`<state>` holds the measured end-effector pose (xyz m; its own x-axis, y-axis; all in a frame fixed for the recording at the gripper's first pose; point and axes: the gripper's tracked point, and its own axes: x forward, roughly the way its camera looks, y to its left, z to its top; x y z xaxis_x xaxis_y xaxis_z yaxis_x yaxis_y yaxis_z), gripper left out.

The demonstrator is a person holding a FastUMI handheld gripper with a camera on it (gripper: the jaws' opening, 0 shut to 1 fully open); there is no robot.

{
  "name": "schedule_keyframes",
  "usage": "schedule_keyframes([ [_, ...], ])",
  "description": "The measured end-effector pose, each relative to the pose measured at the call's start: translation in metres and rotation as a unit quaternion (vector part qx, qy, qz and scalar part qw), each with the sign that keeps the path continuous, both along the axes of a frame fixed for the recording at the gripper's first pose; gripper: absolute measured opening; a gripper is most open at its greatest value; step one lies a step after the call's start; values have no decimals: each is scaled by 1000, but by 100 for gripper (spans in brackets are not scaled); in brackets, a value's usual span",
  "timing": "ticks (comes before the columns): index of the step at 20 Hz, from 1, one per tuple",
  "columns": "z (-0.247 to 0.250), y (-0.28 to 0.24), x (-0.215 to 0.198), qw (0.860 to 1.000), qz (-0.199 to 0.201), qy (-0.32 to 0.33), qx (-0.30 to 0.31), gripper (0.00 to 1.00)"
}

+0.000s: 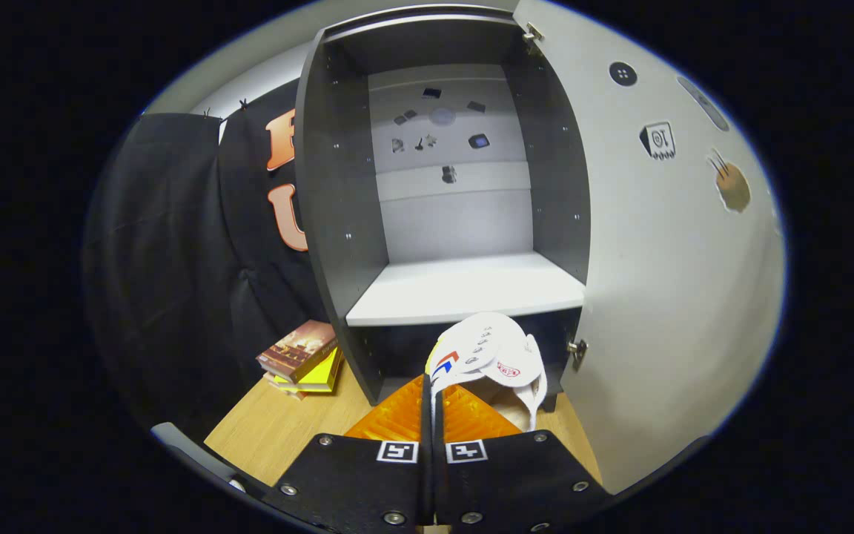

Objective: Open the shoe cabinet door, grab the shoes and put them into the shoe cabinet, then close the shoe cabinet door.

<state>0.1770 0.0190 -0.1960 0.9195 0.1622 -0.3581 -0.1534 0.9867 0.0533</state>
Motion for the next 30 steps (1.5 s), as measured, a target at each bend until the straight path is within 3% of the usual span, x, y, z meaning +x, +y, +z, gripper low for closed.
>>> schedule_keyframes([
  [9, 49, 7, 84, 999, 11, -47, -8, 0],
  [19, 33, 11, 208, 999, 18, -29, -17, 0],
  [30, 0, 26, 244, 999, 37, -5, -15, 0],
])
